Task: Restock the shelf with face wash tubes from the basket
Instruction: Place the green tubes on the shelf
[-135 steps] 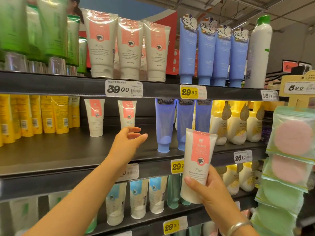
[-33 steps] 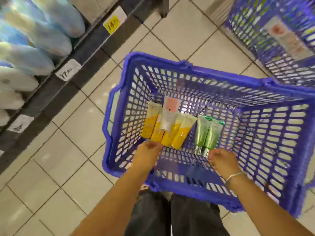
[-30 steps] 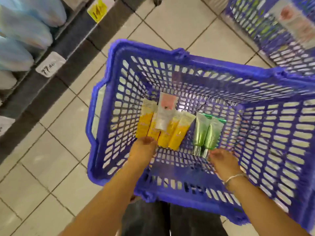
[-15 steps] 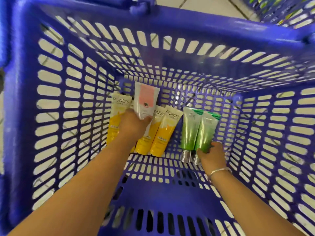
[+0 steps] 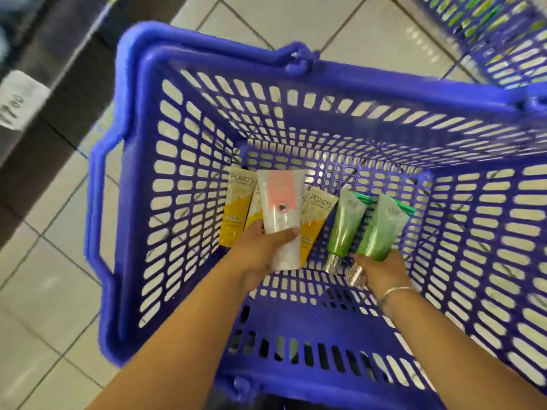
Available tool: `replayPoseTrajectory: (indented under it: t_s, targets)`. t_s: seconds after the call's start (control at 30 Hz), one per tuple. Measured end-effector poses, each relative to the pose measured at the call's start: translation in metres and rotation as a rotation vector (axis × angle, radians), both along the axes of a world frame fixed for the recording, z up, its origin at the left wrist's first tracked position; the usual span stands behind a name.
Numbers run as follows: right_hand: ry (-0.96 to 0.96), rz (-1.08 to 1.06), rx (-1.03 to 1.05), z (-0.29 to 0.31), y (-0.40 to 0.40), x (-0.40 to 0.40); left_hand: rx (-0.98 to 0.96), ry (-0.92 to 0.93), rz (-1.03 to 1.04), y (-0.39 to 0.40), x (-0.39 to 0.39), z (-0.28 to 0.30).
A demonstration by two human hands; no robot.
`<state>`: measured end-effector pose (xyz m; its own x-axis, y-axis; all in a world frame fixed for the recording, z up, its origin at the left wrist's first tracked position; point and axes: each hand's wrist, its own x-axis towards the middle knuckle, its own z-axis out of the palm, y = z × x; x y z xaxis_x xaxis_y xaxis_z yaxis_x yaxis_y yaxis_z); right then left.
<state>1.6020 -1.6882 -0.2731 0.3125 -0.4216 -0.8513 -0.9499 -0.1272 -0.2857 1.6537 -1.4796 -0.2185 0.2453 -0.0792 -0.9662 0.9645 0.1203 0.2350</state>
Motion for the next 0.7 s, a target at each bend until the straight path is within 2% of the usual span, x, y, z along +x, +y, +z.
replayPoseTrajectory:
  t_s: [0.13, 0.27, 0.5, 0.7]
  targets:
    - [-0.085, -0.006, 0.182, 0.059, 0.01, 0.005, -0.047, -0.048, 0.114, -0.004, -0.007, 0.049]
    - [-0.309, 0.108, 0.185, 0.14, 0.028, 0.02, -0.096, -0.149, 0.134, 0.005, -0.008, 0.116]
    - [-0.589, 0.028, 0.273, 0.301, 0.069, 0.069, -0.076, -0.373, 0.137, 0.046, 0.004, 0.271]
    - [-0.788, 0.069, 0.338, 0.452, 0.112, 0.111, -0.093, -0.513, 0.308, 0.076, 0.017, 0.411]
